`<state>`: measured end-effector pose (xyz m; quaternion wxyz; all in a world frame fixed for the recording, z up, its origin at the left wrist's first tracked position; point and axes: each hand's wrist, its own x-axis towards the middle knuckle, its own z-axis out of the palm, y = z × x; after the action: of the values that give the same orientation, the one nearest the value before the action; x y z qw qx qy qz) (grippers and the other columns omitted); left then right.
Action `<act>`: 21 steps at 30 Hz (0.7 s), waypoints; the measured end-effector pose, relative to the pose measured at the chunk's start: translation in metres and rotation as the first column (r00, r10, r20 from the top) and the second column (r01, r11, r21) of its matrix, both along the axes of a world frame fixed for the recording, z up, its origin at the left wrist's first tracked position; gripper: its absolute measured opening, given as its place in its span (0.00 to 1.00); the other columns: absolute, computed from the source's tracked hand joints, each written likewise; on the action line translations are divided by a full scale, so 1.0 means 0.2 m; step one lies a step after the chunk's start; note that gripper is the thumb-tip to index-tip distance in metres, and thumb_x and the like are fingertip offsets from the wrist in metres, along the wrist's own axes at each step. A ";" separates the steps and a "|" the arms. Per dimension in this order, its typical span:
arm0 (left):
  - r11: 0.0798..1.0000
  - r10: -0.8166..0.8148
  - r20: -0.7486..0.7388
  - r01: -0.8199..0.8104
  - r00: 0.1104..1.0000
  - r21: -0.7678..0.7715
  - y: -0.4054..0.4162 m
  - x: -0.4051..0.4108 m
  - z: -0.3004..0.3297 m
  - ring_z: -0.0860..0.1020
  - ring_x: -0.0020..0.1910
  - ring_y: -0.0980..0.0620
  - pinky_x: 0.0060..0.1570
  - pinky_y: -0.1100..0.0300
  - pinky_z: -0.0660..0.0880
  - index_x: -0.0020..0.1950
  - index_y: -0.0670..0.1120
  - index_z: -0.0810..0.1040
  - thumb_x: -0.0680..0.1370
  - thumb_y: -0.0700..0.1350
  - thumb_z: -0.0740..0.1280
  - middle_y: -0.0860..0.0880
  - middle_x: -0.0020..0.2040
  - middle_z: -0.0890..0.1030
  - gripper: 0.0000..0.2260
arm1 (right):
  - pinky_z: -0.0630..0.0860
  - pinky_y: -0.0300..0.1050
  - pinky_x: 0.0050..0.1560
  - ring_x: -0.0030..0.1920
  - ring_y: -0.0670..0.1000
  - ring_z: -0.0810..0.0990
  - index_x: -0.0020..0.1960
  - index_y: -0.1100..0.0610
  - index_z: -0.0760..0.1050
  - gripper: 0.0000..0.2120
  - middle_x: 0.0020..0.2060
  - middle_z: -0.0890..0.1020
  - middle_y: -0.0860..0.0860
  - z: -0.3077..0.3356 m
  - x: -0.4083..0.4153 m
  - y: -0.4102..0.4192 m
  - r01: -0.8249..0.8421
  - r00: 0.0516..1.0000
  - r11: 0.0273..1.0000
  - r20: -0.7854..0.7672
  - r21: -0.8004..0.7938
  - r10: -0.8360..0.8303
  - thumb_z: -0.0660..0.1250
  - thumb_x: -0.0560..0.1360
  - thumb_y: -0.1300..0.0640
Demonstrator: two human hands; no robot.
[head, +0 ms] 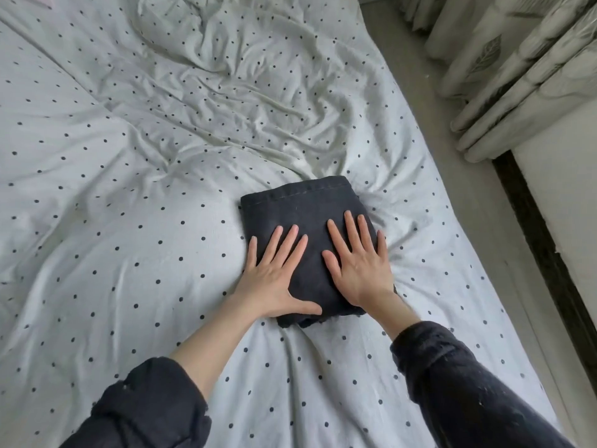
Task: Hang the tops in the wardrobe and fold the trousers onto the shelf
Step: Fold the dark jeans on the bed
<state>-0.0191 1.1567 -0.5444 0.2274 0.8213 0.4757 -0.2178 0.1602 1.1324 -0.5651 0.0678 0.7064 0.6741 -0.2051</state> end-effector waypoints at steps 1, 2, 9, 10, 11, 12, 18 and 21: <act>1.000 -0.003 -0.007 0.003 1.000 -0.003 0.00 0.00 -0.02 0.19 0.64 0.55 0.67 0.42 0.28 0.73 0.54 0.27 0.55 0.80 0.47 0.57 0.67 0.21 0.57 | 0.41 0.57 0.74 0.76 0.53 0.39 0.77 0.44 0.38 0.34 0.77 0.41 0.50 -0.02 0.00 0.00 -0.001 1.000 1.000 -0.001 -0.005 0.001 0.28 0.71 0.38; 1.000 -0.007 -0.013 0.007 1.000 -0.004 0.00 0.01 -0.03 0.18 0.64 0.54 0.67 0.42 0.28 0.73 0.54 0.27 0.55 0.80 0.47 0.57 0.66 0.20 0.56 | 0.40 0.57 0.74 0.76 0.52 0.38 0.76 0.44 0.38 0.35 0.77 0.40 0.50 -0.04 0.00 0.00 0.000 1.000 1.000 -0.003 -0.014 0.000 0.27 0.71 0.37; 0.999 -0.005 0.004 0.005 1.000 -0.042 0.01 0.01 0.02 0.19 0.64 0.55 0.67 0.41 0.28 0.72 0.53 0.26 0.57 0.80 0.49 0.57 0.68 0.22 0.55 | 0.37 0.58 0.73 0.76 0.52 0.37 0.76 0.45 0.37 0.36 0.77 0.40 0.50 0.01 0.01 0.02 -0.014 1.000 0.998 -0.011 -0.056 0.014 0.26 0.69 0.37; 1.000 -0.011 0.019 0.012 1.000 -0.027 0.00 0.00 0.04 0.19 0.64 0.55 0.68 0.41 0.28 0.73 0.53 0.27 0.57 0.80 0.47 0.56 0.69 0.22 0.55 | 0.36 0.57 0.73 0.76 0.53 0.38 0.77 0.45 0.38 0.36 0.77 0.41 0.51 0.04 0.01 0.00 -0.019 1.000 0.999 -0.013 -0.047 0.018 0.26 0.69 0.37; 1.000 -0.012 0.032 0.013 0.999 -0.021 -0.02 0.00 0.06 0.19 0.64 0.55 0.68 0.42 0.29 0.73 0.53 0.28 0.57 0.79 0.45 0.56 0.70 0.23 0.55 | 0.36 0.57 0.73 0.77 0.53 0.40 0.77 0.47 0.40 0.36 0.77 0.43 0.51 0.07 0.00 -0.02 -0.018 1.000 0.999 -0.012 -0.030 0.018 0.27 0.71 0.38; 1.000 0.007 0.061 -0.005 0.998 -0.017 -0.04 -0.01 0.07 0.20 0.65 0.55 0.69 0.42 0.30 0.74 0.53 0.30 0.58 0.79 0.45 0.56 0.70 0.24 0.53 | 0.36 0.57 0.73 0.77 0.54 0.44 0.78 0.49 0.44 0.35 0.77 0.47 0.53 0.11 -0.02 -0.06 -0.014 1.000 1.000 -0.012 0.011 0.014 0.29 0.73 0.39; 0.656 0.625 0.646 -0.743 0.438 -0.131 -0.06 -0.04 0.19 0.57 0.75 0.49 0.73 0.56 0.55 0.74 0.42 0.61 0.77 0.45 0.67 0.45 0.75 0.60 0.29 | 0.52 0.58 0.70 0.71 0.58 0.67 0.70 0.54 0.69 0.24 0.70 0.70 0.56 0.19 -0.09 -0.36 0.043 0.997 0.976 -0.076 0.214 -0.027 0.51 0.78 0.46; 0.292 0.880 0.471 -0.852 0.061 -0.435 0.15 -0.09 0.17 0.72 0.64 0.47 0.66 0.50 0.68 0.73 0.42 0.61 0.74 0.52 0.71 0.44 0.68 0.71 0.34 | 0.52 0.56 0.71 0.71 0.58 0.67 0.69 0.52 0.70 0.23 0.69 0.70 0.55 0.19 -0.08 -0.36 0.061 0.995 0.976 -0.095 0.208 -0.043 0.52 0.78 0.46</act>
<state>-0.0362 1.1867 -0.5104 0.4740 0.3846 0.7529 0.2462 0.1445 1.0609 -0.5279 -0.0430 0.7171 0.6756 -0.1658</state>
